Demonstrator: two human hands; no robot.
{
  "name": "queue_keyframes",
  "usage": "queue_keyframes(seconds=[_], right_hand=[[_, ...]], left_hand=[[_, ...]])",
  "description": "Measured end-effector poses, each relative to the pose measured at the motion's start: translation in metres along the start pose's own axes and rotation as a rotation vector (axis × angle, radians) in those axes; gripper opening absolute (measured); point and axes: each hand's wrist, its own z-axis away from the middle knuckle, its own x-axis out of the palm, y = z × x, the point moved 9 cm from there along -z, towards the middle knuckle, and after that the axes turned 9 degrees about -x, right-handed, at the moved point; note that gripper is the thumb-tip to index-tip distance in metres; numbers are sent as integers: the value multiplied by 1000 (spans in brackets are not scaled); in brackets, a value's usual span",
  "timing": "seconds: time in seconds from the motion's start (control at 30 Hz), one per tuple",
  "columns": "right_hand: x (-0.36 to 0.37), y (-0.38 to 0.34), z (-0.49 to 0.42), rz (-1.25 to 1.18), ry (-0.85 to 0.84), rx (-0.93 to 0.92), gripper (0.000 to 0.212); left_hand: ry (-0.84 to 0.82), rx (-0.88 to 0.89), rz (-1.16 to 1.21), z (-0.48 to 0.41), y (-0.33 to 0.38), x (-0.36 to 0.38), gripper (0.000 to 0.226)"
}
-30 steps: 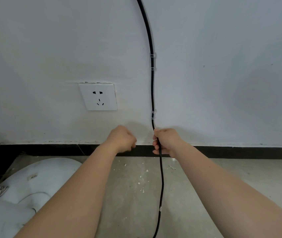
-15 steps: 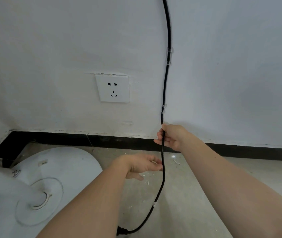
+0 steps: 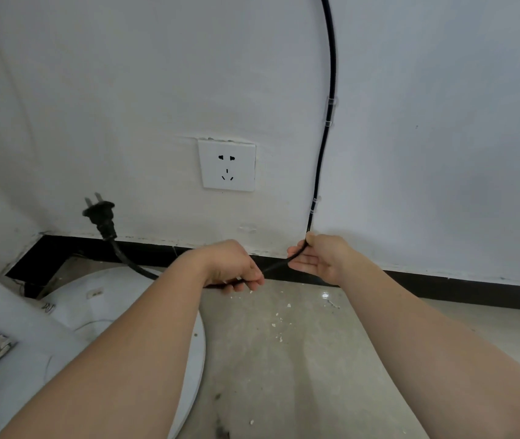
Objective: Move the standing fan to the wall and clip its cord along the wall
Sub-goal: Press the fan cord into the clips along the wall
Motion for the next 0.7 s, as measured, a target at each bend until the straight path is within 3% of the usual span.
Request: queue_keyframes(seconds=[0.2, 0.33, 0.7], right_hand=[[-3, -4, -4, 142, 7, -56, 17], [8, 0, -6, 137, -18, -47, 19], [45, 11, -13, -274, 22, 5, 16]], left_hand=[[320, 32, -209, 8, 10, -47, 21], [491, 66, -249, 7, 10, -64, 14], [756, 174, -217, 20, 15, -81, 23]])
